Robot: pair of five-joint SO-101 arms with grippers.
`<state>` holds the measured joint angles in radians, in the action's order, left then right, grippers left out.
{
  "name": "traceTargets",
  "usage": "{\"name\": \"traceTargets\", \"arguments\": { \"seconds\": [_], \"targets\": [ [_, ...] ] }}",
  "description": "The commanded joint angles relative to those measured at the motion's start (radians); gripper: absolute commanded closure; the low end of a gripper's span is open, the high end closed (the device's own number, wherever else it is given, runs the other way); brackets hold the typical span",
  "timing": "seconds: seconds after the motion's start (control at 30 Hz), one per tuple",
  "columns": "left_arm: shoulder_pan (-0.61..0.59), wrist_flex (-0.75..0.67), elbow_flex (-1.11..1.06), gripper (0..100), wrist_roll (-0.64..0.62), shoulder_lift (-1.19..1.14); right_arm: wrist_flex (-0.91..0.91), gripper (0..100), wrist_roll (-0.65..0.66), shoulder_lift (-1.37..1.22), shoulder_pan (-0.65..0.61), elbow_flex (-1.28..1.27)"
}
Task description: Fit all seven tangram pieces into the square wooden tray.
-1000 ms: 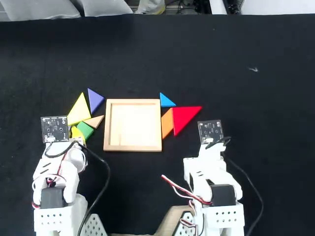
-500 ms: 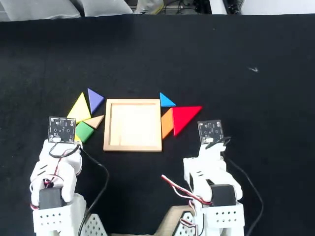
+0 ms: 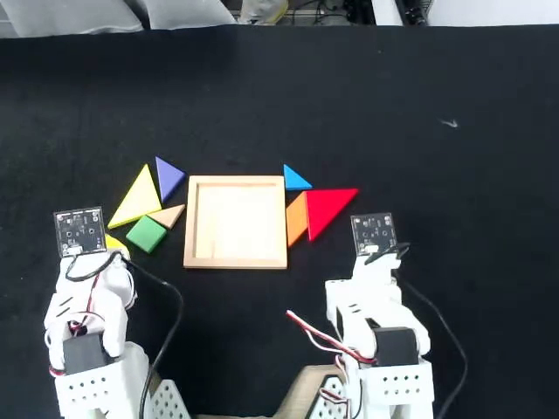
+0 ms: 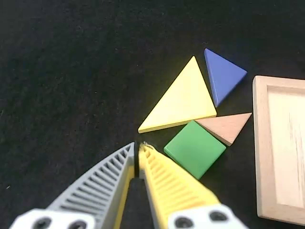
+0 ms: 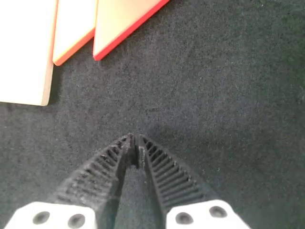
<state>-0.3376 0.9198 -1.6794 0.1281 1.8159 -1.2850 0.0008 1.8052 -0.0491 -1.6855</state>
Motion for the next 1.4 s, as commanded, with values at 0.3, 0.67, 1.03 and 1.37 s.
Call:
{"name": "traceTargets", "arguments": {
  "seconds": [0.3,0.67,1.03,1.37],
  "targets": [
    [-0.008,-0.008,-0.013,97,-0.014,0.008,-0.006,98.7,-0.003,0.065,-0.009,-0.001],
    [-0.007,-0.008,-0.019,97,-0.015,0.008,-0.006,98.7,-0.003,0.067,-0.014,-0.001],
    [0.022,-0.006,-0.019,97,-0.015,0.008,0.069,98.7,-0.006,0.073,-0.011,-0.001],
    [0.028,-0.003,-0.019,97,-0.015,0.008,0.666,98.6,-0.006,0.073,-0.011,-0.001]
  ]
}}
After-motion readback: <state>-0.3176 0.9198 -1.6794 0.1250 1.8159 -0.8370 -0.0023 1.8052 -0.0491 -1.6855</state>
